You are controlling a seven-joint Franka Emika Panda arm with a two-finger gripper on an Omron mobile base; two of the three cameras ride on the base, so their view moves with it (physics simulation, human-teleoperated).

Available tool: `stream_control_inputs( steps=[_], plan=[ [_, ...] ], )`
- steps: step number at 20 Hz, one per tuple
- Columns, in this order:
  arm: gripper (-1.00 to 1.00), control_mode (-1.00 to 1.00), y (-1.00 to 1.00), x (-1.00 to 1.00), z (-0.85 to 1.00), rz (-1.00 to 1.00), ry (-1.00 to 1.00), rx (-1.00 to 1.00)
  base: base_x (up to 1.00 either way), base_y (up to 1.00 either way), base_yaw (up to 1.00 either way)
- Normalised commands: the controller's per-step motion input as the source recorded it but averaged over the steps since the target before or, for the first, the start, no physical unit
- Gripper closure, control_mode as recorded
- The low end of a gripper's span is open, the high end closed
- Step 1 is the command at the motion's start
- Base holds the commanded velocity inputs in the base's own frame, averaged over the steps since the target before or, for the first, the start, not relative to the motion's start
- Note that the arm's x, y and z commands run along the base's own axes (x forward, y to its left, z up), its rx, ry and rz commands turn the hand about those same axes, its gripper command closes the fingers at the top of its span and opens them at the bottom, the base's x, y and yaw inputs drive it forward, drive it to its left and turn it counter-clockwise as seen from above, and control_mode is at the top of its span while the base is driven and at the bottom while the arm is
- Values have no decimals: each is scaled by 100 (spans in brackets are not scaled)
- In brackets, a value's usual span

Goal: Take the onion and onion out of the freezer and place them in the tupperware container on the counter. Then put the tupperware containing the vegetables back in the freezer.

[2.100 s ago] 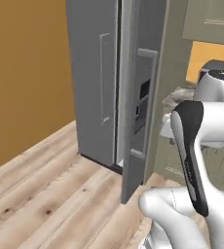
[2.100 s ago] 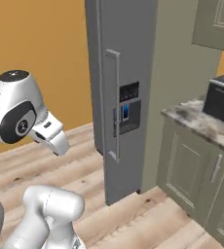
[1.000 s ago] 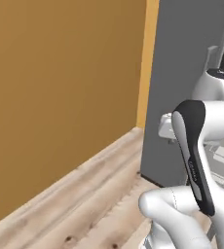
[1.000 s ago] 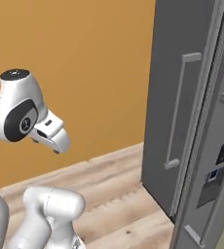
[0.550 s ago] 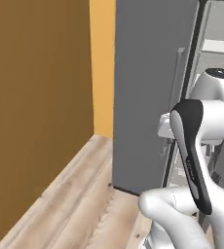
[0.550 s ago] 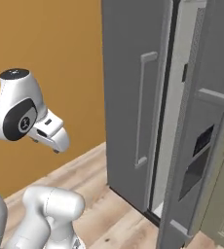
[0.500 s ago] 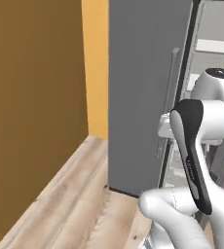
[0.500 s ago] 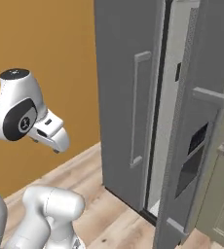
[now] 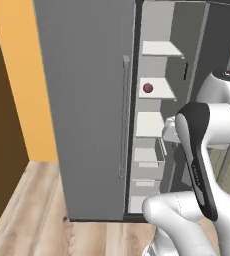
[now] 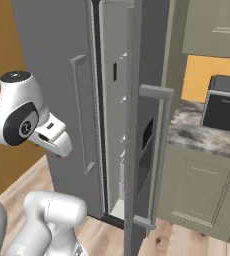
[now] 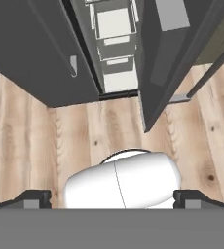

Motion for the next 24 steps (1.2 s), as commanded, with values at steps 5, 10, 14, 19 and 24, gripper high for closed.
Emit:
stream_control_inputs(
  steps=[5,10,14,19,24],
  plan=[
    [-100,100,0,0,0,0,0,0,47,24,-42],
    [-100,100,0,0,0,0,0,0,50,36,-19],
    [-100,100,0,0,0,0,0,0,94,24,-22],
    [-100,100,0,0,0,0,0,0,91,17,-22],
    [-100,100,0,0,0,0,0,0,85,18,-20]
  ],
)
